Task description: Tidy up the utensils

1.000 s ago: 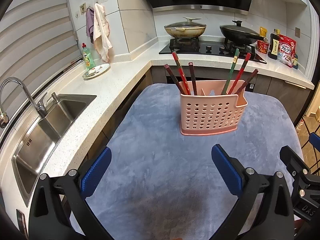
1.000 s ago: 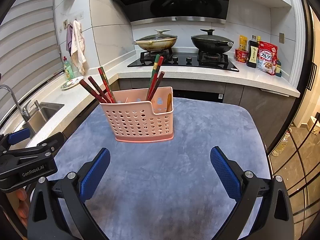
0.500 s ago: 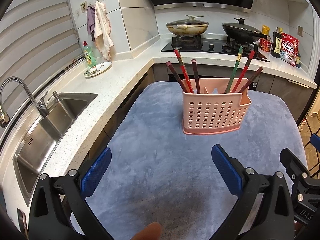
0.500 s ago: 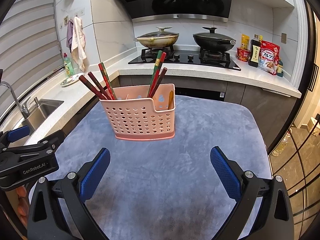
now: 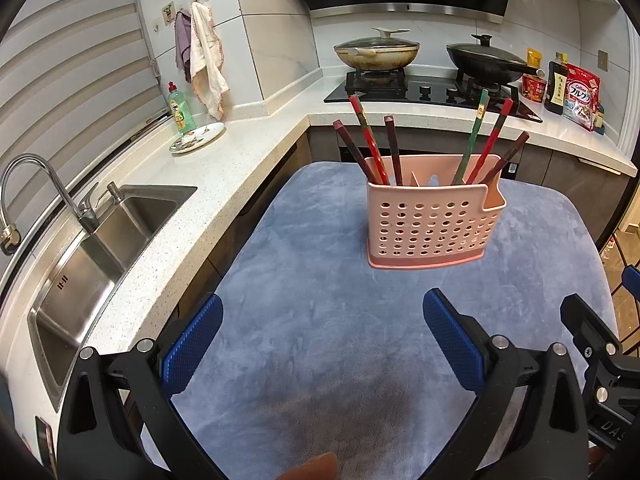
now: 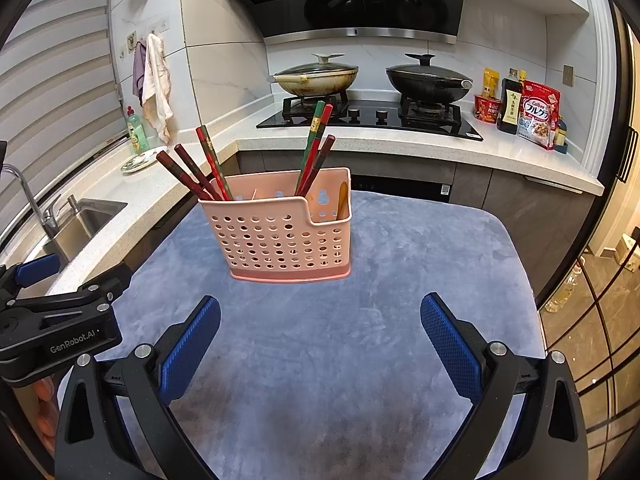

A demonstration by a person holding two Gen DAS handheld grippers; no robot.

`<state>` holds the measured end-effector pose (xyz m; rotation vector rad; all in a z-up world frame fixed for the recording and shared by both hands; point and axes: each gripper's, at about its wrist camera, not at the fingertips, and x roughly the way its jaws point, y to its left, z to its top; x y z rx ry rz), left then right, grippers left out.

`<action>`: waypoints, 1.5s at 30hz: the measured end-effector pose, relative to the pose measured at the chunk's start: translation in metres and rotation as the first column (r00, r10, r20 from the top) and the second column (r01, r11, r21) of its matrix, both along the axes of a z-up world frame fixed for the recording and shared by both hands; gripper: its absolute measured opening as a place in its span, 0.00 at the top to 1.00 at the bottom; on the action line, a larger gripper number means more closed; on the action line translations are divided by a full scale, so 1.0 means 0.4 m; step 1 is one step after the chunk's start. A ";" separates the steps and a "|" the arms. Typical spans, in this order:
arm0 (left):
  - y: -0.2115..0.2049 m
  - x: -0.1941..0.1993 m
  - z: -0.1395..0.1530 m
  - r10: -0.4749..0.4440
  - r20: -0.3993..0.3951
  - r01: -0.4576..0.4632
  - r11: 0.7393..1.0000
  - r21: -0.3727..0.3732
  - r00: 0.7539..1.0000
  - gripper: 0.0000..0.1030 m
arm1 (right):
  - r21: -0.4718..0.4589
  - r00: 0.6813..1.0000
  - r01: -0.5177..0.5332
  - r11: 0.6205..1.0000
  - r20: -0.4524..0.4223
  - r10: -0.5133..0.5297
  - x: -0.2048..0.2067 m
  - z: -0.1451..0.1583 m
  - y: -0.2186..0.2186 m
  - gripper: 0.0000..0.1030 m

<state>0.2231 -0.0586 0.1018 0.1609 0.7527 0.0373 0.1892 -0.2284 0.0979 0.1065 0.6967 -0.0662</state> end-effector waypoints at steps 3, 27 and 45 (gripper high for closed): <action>0.001 0.002 -0.002 0.002 0.000 -0.002 1.000 0.000 1.000 0.07 | -0.001 1.000 -0.003 1.000 -0.001 0.003 0.004 0.000 0.000 0.07; -0.011 0.033 -0.031 -0.002 -0.020 0.002 1.000 -0.008 1.000 0.07 | -0.001 1.000 -0.003 1.000 -0.018 0.003 0.040 -0.018 -0.012 0.07; -0.017 0.047 -0.038 0.002 -0.025 -0.002 1.000 -0.001 1.000 0.07 | -0.004 1.000 -0.007 1.000 -0.030 0.007 0.067 -0.030 -0.007 0.07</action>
